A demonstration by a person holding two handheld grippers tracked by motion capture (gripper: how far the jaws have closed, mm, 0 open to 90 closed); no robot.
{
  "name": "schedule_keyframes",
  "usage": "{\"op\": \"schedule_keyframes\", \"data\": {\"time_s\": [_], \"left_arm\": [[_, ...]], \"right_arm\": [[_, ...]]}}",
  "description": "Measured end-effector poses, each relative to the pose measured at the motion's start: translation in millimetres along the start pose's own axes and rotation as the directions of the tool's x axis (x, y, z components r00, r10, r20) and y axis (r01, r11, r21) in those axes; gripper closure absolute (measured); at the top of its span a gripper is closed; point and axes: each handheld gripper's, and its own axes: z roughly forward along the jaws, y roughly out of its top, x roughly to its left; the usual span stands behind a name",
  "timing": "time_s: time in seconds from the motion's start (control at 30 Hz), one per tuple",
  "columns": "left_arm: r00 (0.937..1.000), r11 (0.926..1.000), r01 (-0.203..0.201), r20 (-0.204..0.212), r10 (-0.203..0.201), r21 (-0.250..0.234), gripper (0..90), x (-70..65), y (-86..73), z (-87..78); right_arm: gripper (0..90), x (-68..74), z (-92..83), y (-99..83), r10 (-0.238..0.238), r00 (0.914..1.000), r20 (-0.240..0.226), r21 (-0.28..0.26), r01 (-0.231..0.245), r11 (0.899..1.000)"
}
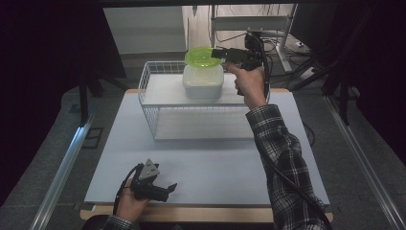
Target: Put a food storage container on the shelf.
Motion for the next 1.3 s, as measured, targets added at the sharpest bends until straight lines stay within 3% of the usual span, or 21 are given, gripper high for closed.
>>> {"op": "schedule_keyframes", "data": {"time_s": [0.13, 0.23, 0.43, 0.87, 1.3], "left_arm": [[1.0, 1.0, 0.004, 0.0, -0.004, -0.002, 1.8, 0.0, 0.0, -0.5], [1.0, 1.0, 0.005, -0.002, -0.005, -0.003, 1.8, 0.1, 0.0, -0.5], [1.0, 1.0, 0.007, -0.002, -0.007, -0.005, 1.8, 0.1, -0.1, -0.4], [1.0, 0.9999, 0.008, -0.001, -0.008, -0.009, 1.7, 0.3, -0.1, -0.5], [1.0, 1.0, 0.006, -0.002, -0.006, -0.006, 1.7, 0.1, -0.1, -0.3]], "right_arm": [[18.8, -0.2, -3.2, -1.5, -0.06, 0.9982, -0.006, 0.0, 0.06, 0.998], [15.6, -2.6, -5.8, -5.9, -0.085, 0.9958, -0.034, 0.007, 0.085, 0.996], [12.3, -4.1, -11.4, -15.2, -0.145, 0.9886, -0.04, 0.015, 0.146, 0.989], [9.6, 1.8, -23.9, -35.3, -0.272, 0.962, -0.017, 0.039, 0.273, 0.961], [9.3, -0.4, -33.8, -48.3, -0.309, 0.9511, -0.015, 0.046, 0.309, 0.95]]}}
